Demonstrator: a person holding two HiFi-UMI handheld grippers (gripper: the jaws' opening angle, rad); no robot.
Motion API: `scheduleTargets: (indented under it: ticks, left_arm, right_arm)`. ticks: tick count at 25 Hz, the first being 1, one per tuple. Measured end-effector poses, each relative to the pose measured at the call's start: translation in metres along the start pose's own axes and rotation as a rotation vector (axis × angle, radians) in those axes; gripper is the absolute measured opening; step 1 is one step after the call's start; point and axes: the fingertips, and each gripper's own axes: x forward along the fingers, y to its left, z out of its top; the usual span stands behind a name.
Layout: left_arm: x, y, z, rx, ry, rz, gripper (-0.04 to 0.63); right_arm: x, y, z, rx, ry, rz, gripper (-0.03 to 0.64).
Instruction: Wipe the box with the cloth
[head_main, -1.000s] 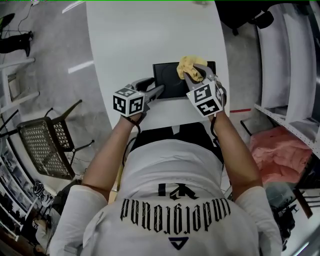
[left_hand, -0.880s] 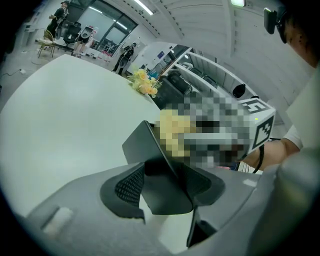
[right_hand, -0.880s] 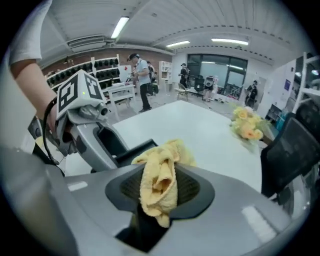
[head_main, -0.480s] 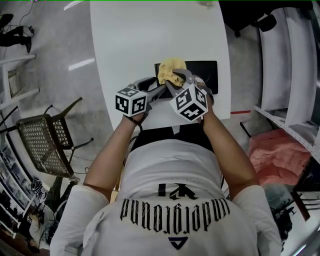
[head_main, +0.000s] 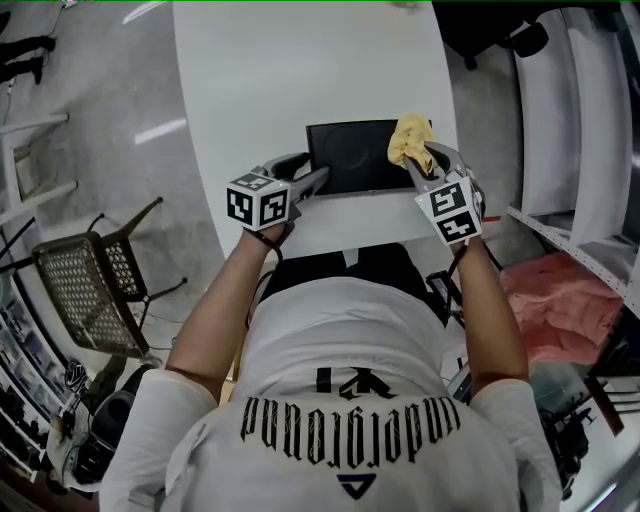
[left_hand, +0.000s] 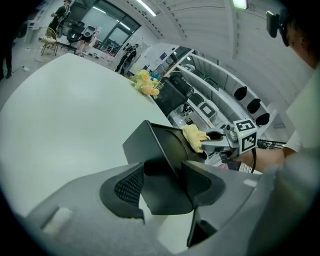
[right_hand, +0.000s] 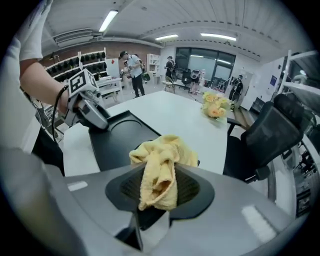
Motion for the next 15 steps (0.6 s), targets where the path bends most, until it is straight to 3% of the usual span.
scheduleTargets:
  ticks: [7,15]
  left_arm:
    - [0.001,0.0,-0.001,-0.002,0.004,-0.004,0.252]
    - [0.0,0.003,-0.001,-0.011,-0.011,0.005,0.25]
  right_arm:
    - [0.029,0.017,0.039,-0.017,-0.046,-0.011,0.118]
    - [0.035,0.103,0.061,-0.071,-0.115,0.129,0.118]
